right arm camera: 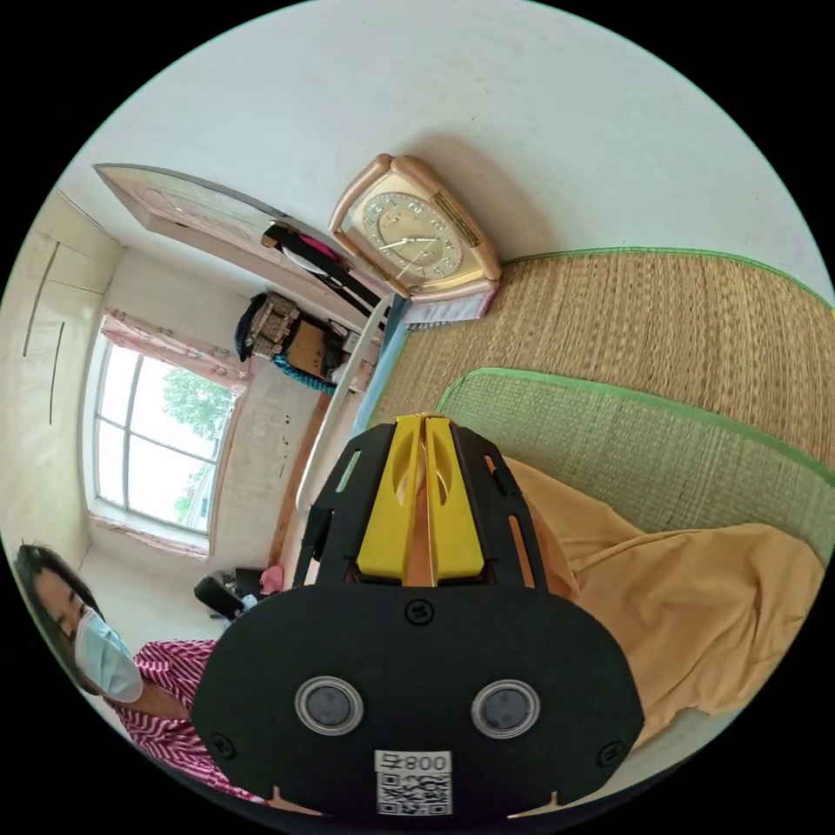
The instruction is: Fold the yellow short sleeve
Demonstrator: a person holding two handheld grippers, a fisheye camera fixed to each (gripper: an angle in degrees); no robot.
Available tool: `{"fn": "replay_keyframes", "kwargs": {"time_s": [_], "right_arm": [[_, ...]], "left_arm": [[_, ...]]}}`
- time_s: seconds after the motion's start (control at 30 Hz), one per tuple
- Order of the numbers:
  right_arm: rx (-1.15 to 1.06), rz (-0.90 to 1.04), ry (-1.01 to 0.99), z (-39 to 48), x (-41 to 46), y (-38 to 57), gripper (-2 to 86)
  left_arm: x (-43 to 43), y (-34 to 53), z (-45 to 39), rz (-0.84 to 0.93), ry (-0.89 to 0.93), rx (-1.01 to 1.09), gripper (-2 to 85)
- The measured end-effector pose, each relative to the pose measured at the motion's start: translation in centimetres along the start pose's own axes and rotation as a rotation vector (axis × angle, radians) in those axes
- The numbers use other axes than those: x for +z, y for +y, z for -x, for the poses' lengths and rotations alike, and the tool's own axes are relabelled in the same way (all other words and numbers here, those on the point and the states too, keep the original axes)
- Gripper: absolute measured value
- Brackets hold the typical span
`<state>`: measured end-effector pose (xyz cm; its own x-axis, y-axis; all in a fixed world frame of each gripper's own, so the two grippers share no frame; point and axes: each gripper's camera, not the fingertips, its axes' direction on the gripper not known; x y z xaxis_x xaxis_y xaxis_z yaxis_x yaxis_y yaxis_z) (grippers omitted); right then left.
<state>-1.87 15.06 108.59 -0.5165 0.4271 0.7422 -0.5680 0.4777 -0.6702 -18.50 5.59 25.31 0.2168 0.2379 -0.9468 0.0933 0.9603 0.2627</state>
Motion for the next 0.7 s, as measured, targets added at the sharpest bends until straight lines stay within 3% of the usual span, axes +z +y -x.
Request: {"fn": "replay_keyframes", "kwargs": {"time_s": [0.07, 0.2, 0.3, 0.53, 0.7], "right_arm": [[0.028, 0.016, 0.046, -1.4, 1.3, -1.3, 0.8], [0.099, 0.058, 0.112, -5.7, 4.2, -2.2, 1.8], [0.101, 0.046, 0.125, -7.5, 4.1, -1.0, 2.7], [0.044, 0.031, 0.035, -7.6, 1.8, 8.5, 4.7], [-0.07, 0.198, -0.079, -1.6, 8.2, 17.4, 5.5]], "left_arm": [[6.9, 0.5, 3.9, 0.092, 0.022, -0.068, 2.5], [10.9, 3.3, 6.4, 0.177, 0.078, -0.137, 5.6], [7.6, 6.4, 6.8, 0.176, 0.015, -0.151, 7.1], [-9.1, 16.2, 14.0, 0.051, -0.47, -0.421, 8.7], [-10.7, 20.2, 20.4, 0.082, -0.532, -0.562, 8.1]]}}
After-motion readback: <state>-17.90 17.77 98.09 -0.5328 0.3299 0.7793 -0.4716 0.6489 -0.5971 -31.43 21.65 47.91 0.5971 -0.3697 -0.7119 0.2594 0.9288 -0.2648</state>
